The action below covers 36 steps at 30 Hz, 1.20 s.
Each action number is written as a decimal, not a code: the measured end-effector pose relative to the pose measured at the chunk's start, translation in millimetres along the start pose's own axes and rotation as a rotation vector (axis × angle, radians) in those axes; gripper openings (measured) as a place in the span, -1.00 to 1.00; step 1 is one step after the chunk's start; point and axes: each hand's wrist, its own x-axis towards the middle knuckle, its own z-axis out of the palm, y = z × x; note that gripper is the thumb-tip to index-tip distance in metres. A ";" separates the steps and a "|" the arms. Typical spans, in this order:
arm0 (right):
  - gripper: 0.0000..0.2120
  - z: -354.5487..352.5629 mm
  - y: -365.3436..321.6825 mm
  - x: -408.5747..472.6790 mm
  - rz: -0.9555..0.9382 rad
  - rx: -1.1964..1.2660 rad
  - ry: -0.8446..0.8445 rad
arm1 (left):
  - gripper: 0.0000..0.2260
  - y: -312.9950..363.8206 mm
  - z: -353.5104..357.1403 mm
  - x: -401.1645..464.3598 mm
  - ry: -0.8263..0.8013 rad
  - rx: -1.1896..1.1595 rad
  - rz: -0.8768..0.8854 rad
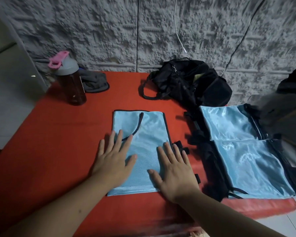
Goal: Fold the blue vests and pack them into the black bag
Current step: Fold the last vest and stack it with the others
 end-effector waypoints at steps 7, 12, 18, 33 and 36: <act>-0.18 -0.8 -1.9 -1.4 0.012 0.020 0.026 | -0.27 -28.0 -11.3 -39.3 -0.101 0.075 0.136; -0.18 1.7 0.0 -0.9 0.017 0.026 0.036 | -0.20 -46.7 -14.4 -63.6 -0.133 0.076 -0.002; -0.19 -0.4 2.6 -4.3 0.006 0.088 0.052 | -0.28 -53.1 -24.2 -85.8 -0.276 0.034 -0.158; -0.95 -22.7 1.5 -33.8 -0.219 0.229 0.032 | -0.84 -11.5 -18.2 -101.1 0.214 -0.222 0.269; -0.68 -11.3 5.9 -36.2 -0.214 0.224 0.005 | -0.78 -10.2 -16.0 -97.5 0.259 -0.201 0.304</act>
